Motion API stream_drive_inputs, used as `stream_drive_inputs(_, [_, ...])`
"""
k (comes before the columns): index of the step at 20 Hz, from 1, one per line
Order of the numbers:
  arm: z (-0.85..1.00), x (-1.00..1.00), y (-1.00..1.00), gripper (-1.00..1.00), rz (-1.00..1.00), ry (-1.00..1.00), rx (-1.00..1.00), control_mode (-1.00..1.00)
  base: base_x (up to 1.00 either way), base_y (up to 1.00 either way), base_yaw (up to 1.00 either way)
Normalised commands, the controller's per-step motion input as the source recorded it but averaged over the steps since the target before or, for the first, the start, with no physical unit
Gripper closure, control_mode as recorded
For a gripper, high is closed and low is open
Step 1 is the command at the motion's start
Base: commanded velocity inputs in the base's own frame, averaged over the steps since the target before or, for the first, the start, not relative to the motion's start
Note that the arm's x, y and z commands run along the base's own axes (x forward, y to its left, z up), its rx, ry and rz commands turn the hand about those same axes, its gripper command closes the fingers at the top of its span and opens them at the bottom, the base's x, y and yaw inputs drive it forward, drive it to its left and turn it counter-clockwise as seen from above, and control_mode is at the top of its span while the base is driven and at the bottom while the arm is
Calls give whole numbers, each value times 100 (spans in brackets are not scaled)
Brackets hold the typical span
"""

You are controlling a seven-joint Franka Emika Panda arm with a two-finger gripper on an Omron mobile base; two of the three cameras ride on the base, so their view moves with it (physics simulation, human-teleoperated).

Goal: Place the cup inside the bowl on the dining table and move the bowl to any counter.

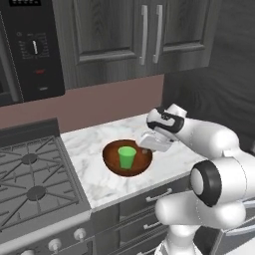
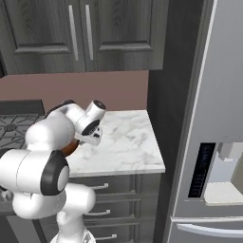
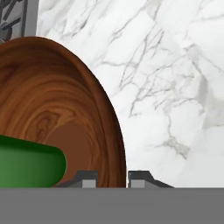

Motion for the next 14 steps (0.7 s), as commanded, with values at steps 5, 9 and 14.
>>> stream_drive_inputs(5, [-34, 0, 0, 100, 0, 0, 0, -100, 0, 0, 0])
stream_drive_inputs(9, [-19, 0, 0, 100, 0, 0, 0, -100, 0, 0, 0])
stream_drive_inputs(14, [-6, 0, 0, 100, 0, 0, 0, -100, 0, 0, 0])
